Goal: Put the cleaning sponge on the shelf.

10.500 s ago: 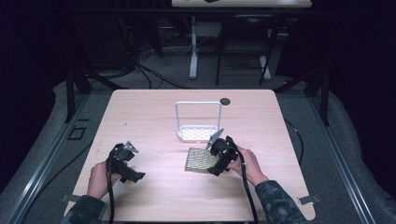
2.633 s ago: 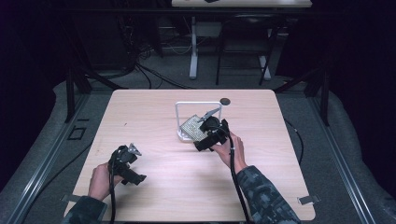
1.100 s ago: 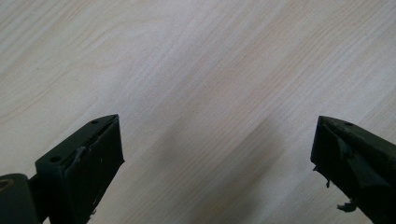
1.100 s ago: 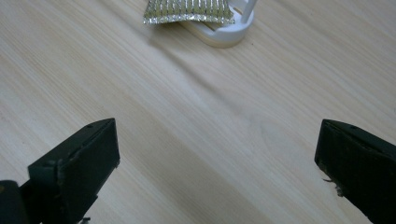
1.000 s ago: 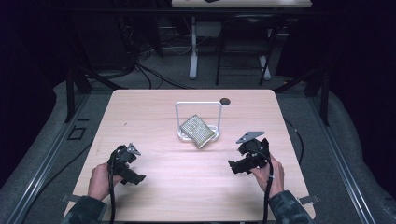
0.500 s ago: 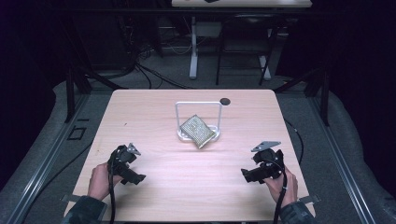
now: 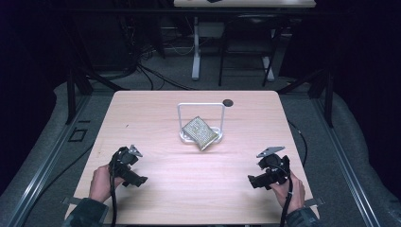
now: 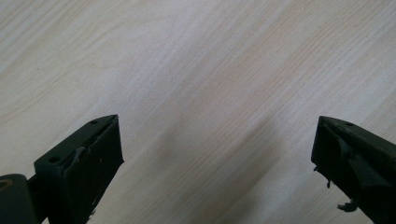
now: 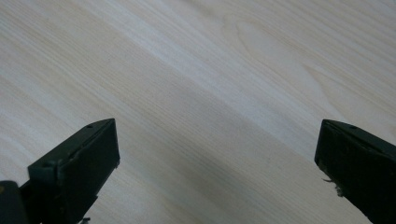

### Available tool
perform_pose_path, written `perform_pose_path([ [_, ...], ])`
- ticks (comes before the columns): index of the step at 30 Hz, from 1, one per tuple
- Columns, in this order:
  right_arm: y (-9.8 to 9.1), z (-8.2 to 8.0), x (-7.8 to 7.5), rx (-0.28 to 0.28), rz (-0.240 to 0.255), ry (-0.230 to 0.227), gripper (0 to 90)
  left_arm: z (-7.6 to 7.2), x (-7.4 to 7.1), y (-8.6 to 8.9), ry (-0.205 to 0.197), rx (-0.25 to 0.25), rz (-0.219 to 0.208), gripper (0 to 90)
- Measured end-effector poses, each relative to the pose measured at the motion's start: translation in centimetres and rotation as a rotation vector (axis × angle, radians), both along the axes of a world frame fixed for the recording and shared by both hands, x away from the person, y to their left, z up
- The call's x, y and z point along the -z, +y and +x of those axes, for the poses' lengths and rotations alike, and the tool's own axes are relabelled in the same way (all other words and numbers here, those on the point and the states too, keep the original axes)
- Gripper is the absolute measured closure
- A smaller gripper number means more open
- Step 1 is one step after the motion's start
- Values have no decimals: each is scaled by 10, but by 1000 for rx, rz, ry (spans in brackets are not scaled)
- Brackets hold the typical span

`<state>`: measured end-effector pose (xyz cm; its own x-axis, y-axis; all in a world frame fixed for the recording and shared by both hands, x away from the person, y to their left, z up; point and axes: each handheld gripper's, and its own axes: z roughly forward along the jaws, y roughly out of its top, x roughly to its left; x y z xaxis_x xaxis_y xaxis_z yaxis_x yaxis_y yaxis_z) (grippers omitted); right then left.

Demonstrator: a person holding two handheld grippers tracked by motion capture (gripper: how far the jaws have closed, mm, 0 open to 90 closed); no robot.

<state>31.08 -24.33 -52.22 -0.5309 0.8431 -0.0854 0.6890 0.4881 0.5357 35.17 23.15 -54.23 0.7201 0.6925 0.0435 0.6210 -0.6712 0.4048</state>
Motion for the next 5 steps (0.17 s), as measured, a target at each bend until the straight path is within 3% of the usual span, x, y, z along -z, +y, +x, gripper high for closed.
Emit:
perform_pose_path([
  [5,1,0,1,-7,-8,1,0,0,0,0,1,3,1,18],
])
